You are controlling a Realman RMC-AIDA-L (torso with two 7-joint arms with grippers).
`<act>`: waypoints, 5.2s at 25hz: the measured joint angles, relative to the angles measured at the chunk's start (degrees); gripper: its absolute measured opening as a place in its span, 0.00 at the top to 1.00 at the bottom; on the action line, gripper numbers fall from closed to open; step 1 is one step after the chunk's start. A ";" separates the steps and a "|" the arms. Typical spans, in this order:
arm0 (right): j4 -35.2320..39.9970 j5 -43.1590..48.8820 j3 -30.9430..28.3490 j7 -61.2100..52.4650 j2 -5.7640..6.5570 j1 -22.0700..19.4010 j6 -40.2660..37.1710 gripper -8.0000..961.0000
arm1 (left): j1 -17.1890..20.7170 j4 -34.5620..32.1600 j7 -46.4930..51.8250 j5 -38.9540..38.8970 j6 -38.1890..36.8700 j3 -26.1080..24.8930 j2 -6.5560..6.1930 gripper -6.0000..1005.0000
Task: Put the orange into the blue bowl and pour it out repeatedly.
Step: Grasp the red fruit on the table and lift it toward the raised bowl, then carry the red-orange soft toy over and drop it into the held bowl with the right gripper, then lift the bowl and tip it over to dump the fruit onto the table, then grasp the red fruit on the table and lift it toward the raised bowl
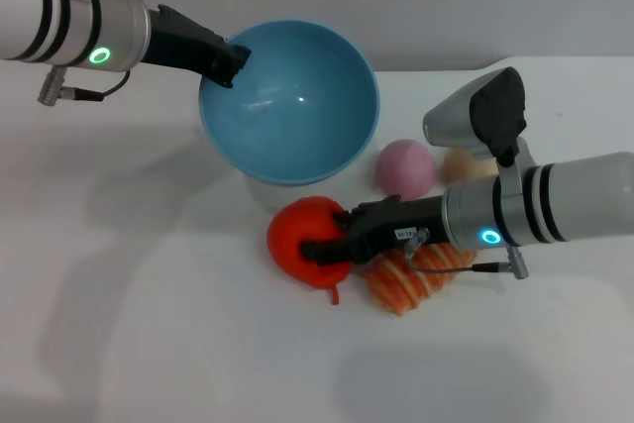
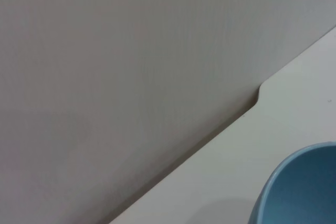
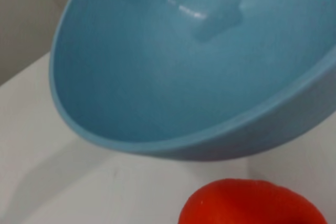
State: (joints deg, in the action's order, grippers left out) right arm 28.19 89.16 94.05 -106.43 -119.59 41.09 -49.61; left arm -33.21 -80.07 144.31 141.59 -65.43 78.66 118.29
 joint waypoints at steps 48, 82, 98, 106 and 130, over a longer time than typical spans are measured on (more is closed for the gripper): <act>28.94 -1.99 -26.46 8.34 1.21 -16.70 -35.83 0.96 | -2.46 4.14 -0.04 3.61 -2.09 8.93 -0.01 0.99; 16.81 -4.23 -44.22 20.58 0.82 -23.82 -30.64 0.37 | 5.40 4.50 -1.81 1.19 22.87 20.65 -0.29 0.99; 2.29 -11.45 -53.38 36.63 0.91 -26.10 -31.13 0.27 | 15.81 0.33 -14.53 15.75 51.11 35.89 -0.26 0.99; 0.20 -11.97 -56.09 37.65 1.00 -25.69 -30.92 0.27 | 25.04 1.82 -25.05 23.88 74.21 46.01 -0.21 0.99; 1.09 -8.66 -53.07 33.36 1.15 -23.45 -32.09 0.28 | 15.58 -4.79 -12.44 -10.08 30.71 19.70 -0.17 0.99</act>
State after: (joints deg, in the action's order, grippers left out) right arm 29.28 80.51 40.98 -73.06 -118.45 17.63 -81.69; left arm -17.63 -84.86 131.87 131.51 -34.72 98.36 118.13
